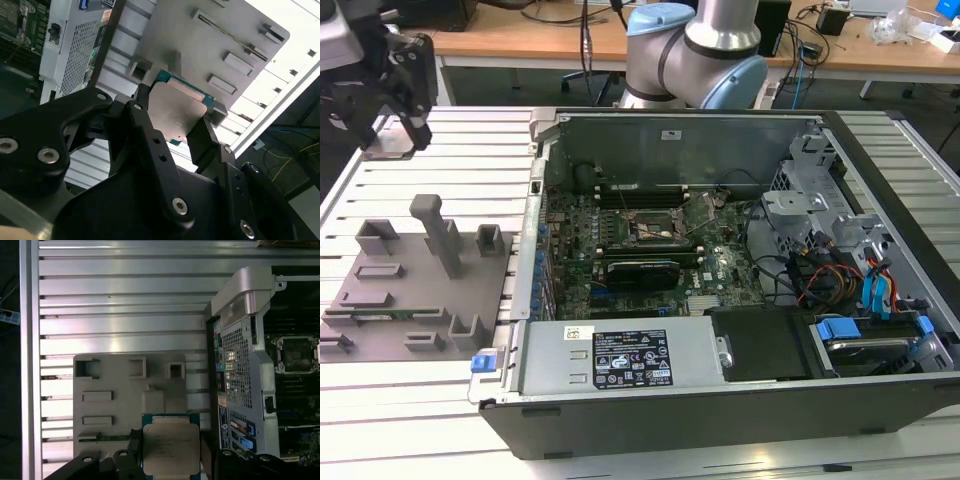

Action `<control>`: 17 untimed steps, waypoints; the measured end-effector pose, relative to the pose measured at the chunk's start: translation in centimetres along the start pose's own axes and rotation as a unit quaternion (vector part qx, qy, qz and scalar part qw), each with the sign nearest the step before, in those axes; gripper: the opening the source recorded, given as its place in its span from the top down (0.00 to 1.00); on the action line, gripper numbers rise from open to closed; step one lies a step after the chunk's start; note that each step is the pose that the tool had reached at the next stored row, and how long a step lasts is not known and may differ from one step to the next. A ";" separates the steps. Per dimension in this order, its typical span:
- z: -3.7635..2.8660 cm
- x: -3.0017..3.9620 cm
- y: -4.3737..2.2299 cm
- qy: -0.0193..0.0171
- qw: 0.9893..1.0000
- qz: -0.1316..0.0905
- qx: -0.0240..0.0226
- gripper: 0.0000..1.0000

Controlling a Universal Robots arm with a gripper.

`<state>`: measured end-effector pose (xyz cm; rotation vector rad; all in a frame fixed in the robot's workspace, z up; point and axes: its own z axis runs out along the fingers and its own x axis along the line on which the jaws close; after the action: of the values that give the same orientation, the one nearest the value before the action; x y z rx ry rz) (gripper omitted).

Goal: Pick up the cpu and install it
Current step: 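Pick up the cpu and move it towards the insertion slot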

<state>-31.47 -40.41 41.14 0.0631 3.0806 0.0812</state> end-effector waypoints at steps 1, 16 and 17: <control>0.04 -0.46 0.02 0.000 1.000 0.000 0.000 0.45; 0.33 -5.32 0.21 0.000 1.000 0.000 0.000 0.45; 0.35 -5.72 0.23 0.000 1.000 0.000 0.000 0.45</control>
<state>-25.74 -40.41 41.14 0.0632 3.0805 0.0813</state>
